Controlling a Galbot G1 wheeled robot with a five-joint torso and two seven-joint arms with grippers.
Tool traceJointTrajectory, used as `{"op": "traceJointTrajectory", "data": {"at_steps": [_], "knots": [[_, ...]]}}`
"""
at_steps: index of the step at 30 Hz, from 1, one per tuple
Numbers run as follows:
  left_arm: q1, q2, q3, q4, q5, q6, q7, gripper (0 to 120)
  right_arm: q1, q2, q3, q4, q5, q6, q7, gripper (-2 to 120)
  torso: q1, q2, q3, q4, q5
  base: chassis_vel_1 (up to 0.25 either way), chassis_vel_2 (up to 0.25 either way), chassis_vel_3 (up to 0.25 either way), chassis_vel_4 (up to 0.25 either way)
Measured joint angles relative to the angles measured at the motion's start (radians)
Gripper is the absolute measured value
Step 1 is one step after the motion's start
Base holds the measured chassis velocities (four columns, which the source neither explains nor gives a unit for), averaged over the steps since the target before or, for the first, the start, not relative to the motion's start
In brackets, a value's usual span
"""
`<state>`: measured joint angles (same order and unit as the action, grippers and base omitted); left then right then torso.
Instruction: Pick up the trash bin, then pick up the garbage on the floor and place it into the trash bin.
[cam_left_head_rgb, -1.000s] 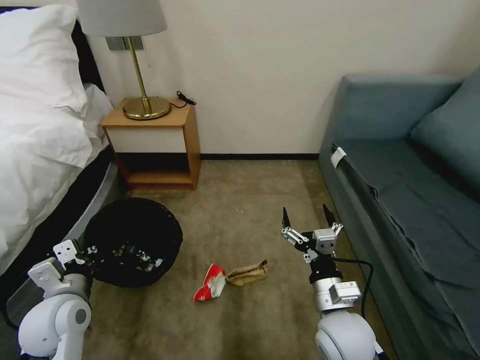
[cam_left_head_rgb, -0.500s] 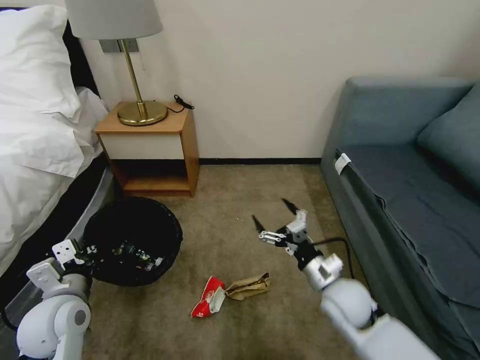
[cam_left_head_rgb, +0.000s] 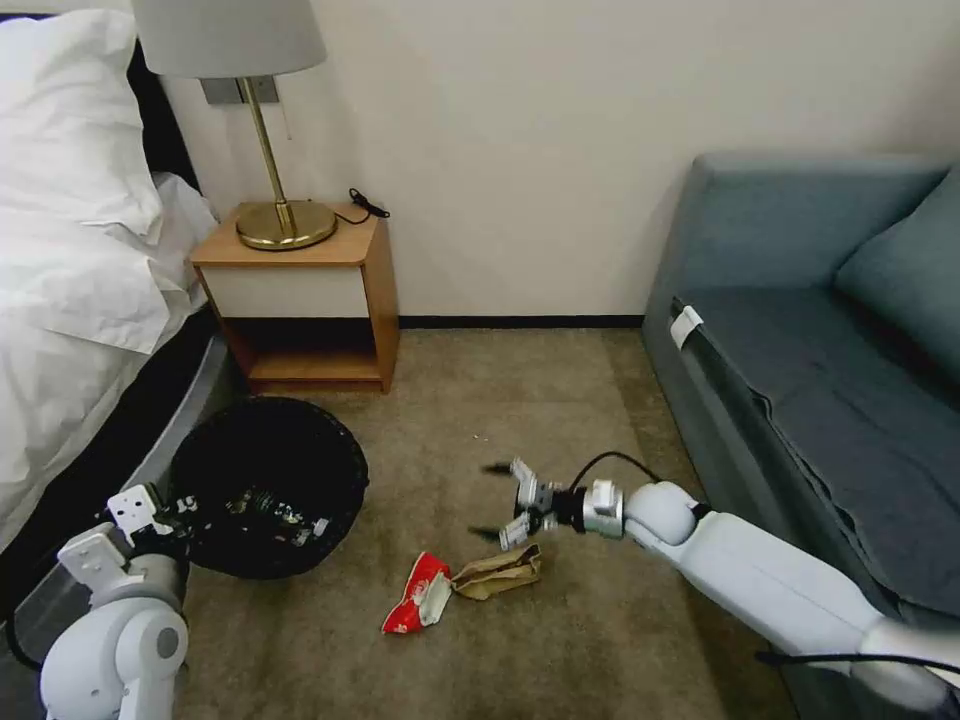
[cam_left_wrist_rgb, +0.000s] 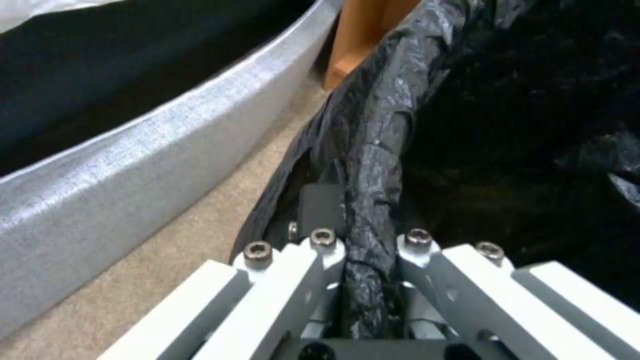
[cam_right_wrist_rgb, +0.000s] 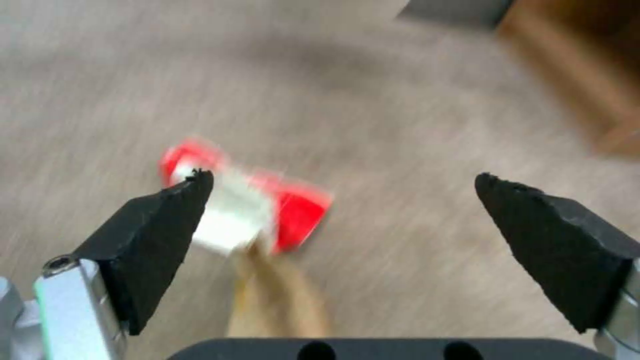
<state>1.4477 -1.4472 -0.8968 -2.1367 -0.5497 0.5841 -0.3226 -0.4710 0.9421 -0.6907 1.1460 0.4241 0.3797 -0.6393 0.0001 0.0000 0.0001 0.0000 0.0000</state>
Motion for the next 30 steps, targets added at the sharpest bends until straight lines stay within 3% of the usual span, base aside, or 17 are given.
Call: {"op": "traceJointTrajectory", "data": {"at_steps": [8, 11, 20, 28, 30], "knots": [[0.009, -0.003, -0.001, -0.002, 0.004, -0.005, 0.002, 3, 0.018, 0.097, -0.098, -0.228, -0.083, 0.048, -0.008, 100, 0.000, 0.000, 0.000, -0.0002, 0.0000, 0.000, 0.000, 0.000, 0.000], [0.012, -0.004, 0.000, -0.005, 0.005, -0.005, 0.002, 3, 0.020, 0.180, -0.093, -0.340, -0.144, 0.075, -0.008, 100, 0.000, 0.000, 0.000, 0.0000, 0.0000, 0.000, 0.000, 0.000, 0.000], [0.021, -0.003, 0.000, -0.008, 0.005, -0.014, 0.002, 3, 0.010, 0.295, -0.044, -0.492, -0.213, 0.100, 0.004, 98, 0.000, 0.000, 0.000, 0.0001, -0.0001, 0.000, 0.000, 0.000, 0.000], [0.023, 0.003, 0.000, -0.015, 0.004, -0.015, 0.003, 3, 0.010, 0.323, -0.001, -0.556, -0.259, 0.109, 0.010, 85, 0.000, 0.000, 0.000, 0.0000, -0.0001, 0.000, 0.000, 0.000, 0.000], [0.022, 0.003, 0.000, -0.015, 0.004, -0.015, 0.003, 3, 0.009, 0.323, 0.004, -0.560, -0.266, 0.109, 0.012, 77, 0.000, 0.000, 0.000, 0.0001, 0.0000, 0.000, 0.000, 0.000, 0.000]]}}
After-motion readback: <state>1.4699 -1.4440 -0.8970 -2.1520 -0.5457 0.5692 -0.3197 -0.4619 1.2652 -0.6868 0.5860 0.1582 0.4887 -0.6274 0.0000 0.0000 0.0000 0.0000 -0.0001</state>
